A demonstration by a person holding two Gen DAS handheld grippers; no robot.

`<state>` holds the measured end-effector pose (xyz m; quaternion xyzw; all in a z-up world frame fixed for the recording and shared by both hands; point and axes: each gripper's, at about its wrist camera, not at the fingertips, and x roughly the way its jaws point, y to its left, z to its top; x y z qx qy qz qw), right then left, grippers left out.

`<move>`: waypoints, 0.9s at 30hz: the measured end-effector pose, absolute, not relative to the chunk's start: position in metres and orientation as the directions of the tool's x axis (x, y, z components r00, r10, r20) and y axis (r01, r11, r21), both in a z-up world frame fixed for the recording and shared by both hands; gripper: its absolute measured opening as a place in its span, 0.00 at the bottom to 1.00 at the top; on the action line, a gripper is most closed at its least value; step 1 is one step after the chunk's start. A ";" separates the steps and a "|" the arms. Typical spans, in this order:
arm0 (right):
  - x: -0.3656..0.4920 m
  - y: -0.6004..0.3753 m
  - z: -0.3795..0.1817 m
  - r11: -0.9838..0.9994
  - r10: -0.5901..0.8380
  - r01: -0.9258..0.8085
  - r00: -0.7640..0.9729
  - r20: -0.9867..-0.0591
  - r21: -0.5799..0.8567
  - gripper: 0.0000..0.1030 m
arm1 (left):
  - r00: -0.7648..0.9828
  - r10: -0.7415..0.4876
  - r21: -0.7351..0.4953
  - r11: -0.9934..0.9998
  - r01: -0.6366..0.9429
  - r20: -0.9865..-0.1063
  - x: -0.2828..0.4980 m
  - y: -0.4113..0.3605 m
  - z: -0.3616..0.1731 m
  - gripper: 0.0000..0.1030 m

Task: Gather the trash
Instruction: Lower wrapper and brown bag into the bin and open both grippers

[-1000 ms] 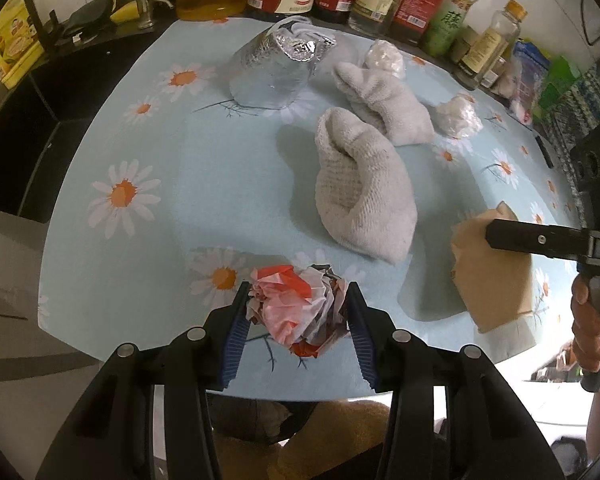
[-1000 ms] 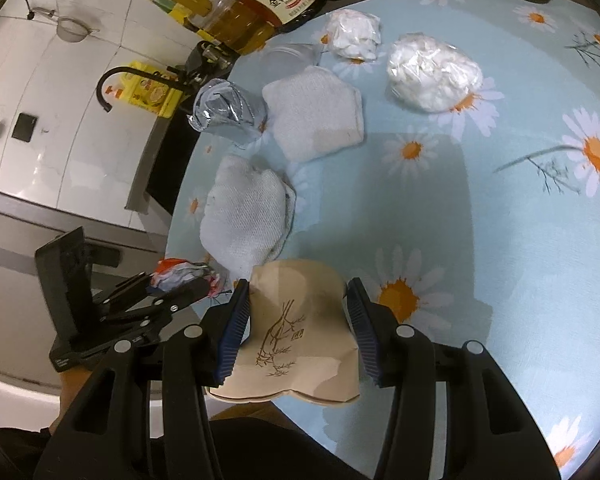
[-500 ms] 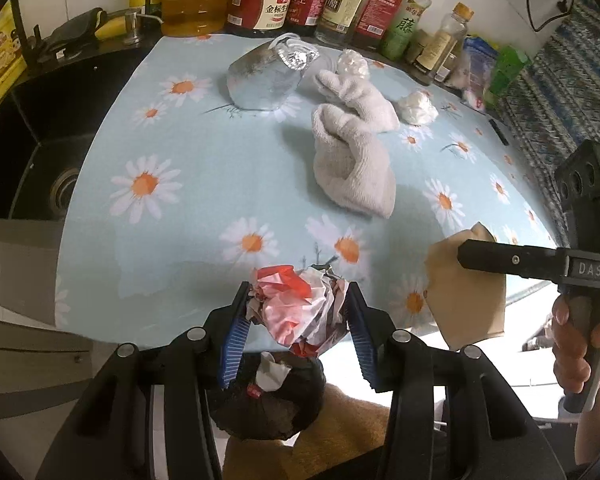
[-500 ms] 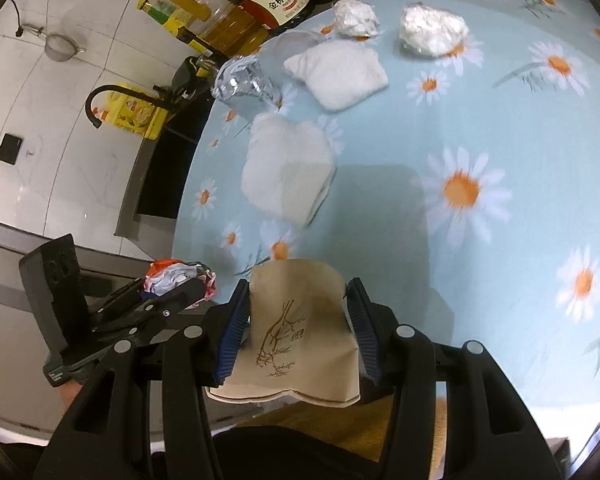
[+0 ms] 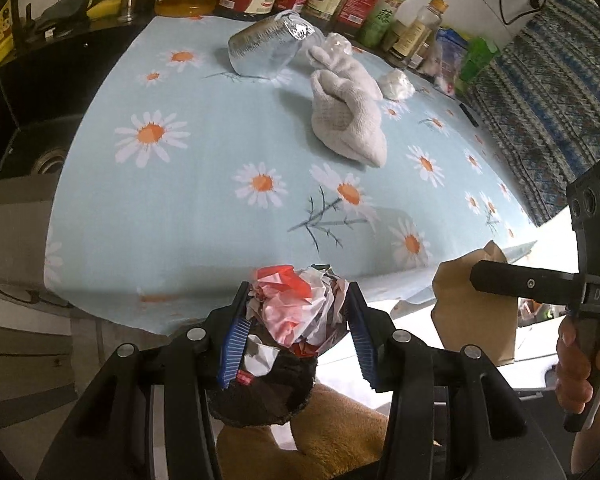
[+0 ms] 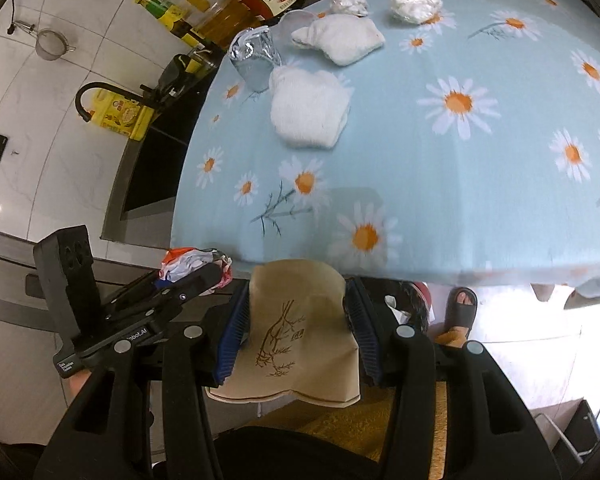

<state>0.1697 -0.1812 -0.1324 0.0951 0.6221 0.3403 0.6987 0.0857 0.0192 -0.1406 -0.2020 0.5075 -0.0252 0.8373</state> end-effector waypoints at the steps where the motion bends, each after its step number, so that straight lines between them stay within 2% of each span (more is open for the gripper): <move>1: 0.166 -0.182 -0.134 0.755 0.591 -0.352 0.000 -0.807 0.553 0.49 | 0.484 -0.258 -0.372 0.915 -0.154 -0.836 0.082 0.019 -0.142 0.43; 11: 0.137 -0.175 -0.154 0.778 0.575 -0.316 0.008 -0.818 0.543 0.48 | 0.428 -0.305 -0.388 0.914 -0.120 -0.851 0.061 0.019 -0.168 0.43; 27: 0.118 -0.163 -0.180 0.784 0.541 -0.317 -0.071 -0.838 0.533 0.48 | 0.364 -0.326 -0.395 0.909 -0.134 -0.873 0.048 0.021 -0.191 0.45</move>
